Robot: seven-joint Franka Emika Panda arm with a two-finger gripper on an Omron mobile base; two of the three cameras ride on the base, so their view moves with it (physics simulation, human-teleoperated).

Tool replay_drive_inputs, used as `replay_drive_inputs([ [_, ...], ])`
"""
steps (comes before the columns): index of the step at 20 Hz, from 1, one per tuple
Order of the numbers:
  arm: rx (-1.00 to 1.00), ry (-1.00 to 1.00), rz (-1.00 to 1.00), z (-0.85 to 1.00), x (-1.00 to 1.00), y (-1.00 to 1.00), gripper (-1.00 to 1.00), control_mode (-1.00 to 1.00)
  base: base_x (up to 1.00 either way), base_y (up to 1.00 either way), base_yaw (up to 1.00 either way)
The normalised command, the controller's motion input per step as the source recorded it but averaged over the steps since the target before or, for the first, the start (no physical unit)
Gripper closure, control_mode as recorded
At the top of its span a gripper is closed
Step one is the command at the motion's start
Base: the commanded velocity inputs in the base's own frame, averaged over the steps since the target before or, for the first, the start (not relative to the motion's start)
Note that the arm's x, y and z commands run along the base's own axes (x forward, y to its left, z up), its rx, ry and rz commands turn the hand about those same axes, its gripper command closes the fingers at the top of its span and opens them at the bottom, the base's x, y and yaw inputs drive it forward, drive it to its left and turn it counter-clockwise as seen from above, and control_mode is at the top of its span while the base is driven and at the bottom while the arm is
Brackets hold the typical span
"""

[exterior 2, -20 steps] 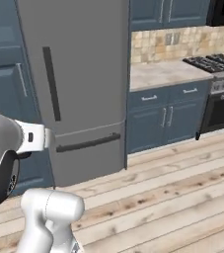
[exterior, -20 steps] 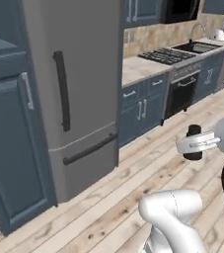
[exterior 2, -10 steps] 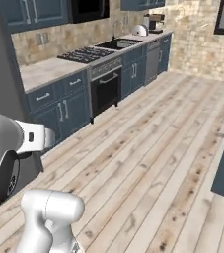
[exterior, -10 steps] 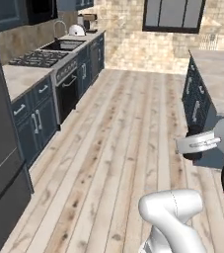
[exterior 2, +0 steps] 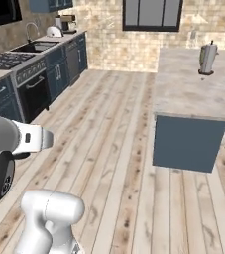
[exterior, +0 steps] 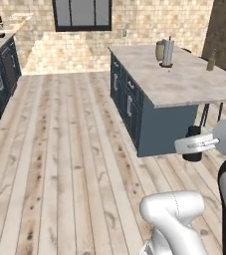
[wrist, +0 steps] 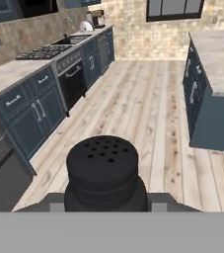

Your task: Move the oil and vinegar bottle and shaker from the cabinet to the dining counter.

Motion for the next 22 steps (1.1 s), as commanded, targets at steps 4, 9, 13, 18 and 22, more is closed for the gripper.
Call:
replay_drive_inputs([
  [4,0.0,0.0,0.0,0.0,0.0,0.0,1.0,1.0,0.17,-0.31,-0.23],
  [9,0.0,0.0,0.0,0.0,0.0,0.0,1.0,1.0,0.43,-0.53,-0.01],
  [13,0.0,0.0,0.0,0.0,0.0,0.0,1.0,1.0,0.44,-0.65,0.0],
  [18,0.0,0.0,0.0,0.0,0.0,0.0,1.0,1.0,0.45,-0.62,0.02],
  [22,0.0,0.0,0.0,0.0,0.0,0.0,1.0,1.0,0.39,-0.64,0.04],
])
